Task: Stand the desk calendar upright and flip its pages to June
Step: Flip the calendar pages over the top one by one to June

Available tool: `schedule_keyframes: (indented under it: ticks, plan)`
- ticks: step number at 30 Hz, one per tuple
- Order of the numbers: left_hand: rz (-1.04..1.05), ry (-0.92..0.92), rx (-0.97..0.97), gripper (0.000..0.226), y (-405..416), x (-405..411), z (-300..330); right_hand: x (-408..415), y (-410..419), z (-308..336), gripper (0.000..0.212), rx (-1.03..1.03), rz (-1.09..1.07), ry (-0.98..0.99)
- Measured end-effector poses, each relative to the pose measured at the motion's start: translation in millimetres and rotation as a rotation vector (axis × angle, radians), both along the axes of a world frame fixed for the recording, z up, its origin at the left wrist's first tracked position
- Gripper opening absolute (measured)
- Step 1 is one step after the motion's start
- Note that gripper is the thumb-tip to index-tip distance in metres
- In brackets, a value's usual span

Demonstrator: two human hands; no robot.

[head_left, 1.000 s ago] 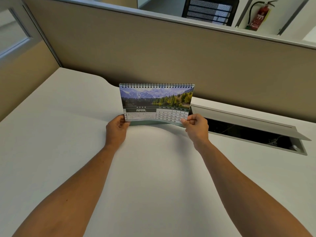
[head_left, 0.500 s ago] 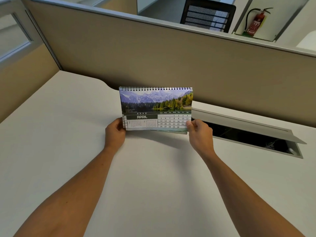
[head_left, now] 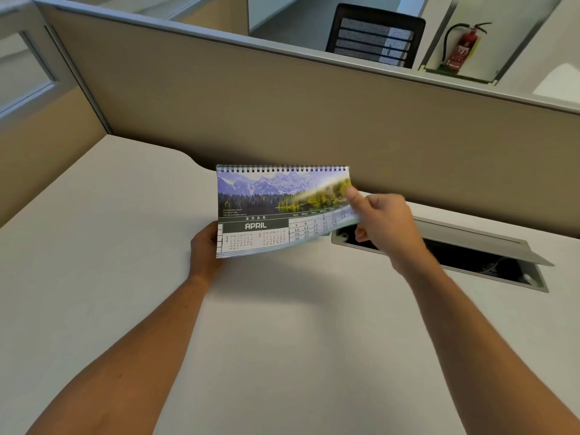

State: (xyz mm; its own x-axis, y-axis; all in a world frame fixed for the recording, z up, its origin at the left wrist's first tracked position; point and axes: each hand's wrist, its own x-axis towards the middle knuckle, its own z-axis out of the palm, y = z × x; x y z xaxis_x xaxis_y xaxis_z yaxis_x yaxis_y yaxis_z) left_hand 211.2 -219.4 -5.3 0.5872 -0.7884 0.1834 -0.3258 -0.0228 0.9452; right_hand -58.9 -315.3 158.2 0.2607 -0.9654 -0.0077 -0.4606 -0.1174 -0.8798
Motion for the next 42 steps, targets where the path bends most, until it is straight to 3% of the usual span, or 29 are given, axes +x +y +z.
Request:
schedule_keyframes:
  ticks: [4, 7, 12, 16, 21, 25, 31, 36, 42]
  plan:
    - [0.065, -0.119, 0.091, 0.019, -4, 3, -3, 4, -13, 40, 0.034, 0.230, 0.179, -0.412]
    - [0.048, -0.182, 0.139, 0.020, -8, 6, -8, 9, -31, 64, 0.023, 0.264, 0.229, -0.533]
    - [0.033, -0.022, 0.136, 0.021, -8, 5, -11, 30, -48, 66, 0.031, 0.275, 0.111, -0.673]
    - [0.032, -0.007, 0.122, 0.021, -9, 6, -12, 40, -54, 47, 0.034, 0.141, 0.024, -0.533]
    - [0.030, -0.006, 0.124, 0.020, -10, 7, -13, 38, -43, -8, 0.010, 0.019, -0.230, -0.384]
    - [0.038, -0.020, 0.126, 0.019, -9, 7, -13, 36, -37, -39, 0.016, -0.003, -0.384, -0.345]
    - [0.051, -0.033, 0.124, 0.021, -11, 5, -13, 38, -29, -76, 0.037, 0.156, -0.320, -0.217]
    - [0.051, -0.035, 0.122, 0.020, -10, 5, -14, 40, -21, -98, 0.036, 0.254, -0.332, -0.170]
    - [0.057, -0.046, 0.127, 0.022, -11, 6, -16, 40, -16, -104, 0.029, 0.210, -0.371, -0.148]
